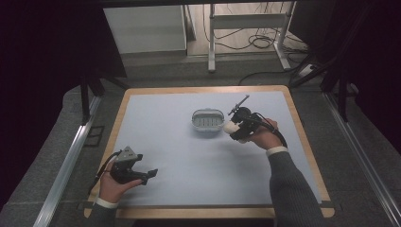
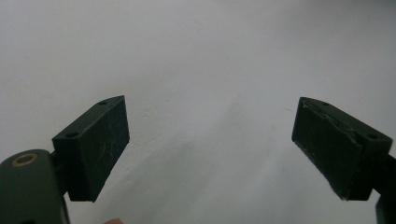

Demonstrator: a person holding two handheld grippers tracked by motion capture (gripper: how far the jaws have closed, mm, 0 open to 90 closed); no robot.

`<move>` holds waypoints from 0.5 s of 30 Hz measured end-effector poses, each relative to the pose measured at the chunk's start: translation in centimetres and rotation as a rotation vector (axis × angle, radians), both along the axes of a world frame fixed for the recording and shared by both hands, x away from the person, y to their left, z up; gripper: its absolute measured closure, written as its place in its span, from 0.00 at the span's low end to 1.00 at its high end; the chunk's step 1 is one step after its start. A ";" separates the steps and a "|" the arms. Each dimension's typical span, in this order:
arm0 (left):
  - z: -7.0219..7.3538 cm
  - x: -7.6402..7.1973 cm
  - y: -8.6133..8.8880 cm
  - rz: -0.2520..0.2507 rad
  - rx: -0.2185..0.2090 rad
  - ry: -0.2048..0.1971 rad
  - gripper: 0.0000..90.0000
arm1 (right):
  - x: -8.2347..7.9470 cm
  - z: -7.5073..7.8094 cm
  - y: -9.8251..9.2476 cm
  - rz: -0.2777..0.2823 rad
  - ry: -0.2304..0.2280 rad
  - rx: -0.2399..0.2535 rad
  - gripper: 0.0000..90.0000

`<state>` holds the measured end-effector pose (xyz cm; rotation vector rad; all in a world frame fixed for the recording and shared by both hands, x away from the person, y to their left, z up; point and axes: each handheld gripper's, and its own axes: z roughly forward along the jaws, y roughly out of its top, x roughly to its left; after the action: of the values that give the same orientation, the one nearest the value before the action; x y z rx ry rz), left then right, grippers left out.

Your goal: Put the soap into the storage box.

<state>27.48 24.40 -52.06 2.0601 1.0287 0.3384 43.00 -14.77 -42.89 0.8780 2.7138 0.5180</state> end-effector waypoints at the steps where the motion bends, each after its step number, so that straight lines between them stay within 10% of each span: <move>1: 0.0 0.0 0.0 0.000 0.001 0.000 0.13 | 0.2 0.0 0.1 0.004 -0.001 0.001 0.55; 15: -0.1 0.0 -0.1 -0.005 0.007 0.003 0.13 | 1.1 0.4 1.3 0.018 -0.021 -0.003 0.55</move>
<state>27.50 24.35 -52.12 2.0698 1.0249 0.3365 44.07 -13.43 -42.48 0.8435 2.7055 0.5243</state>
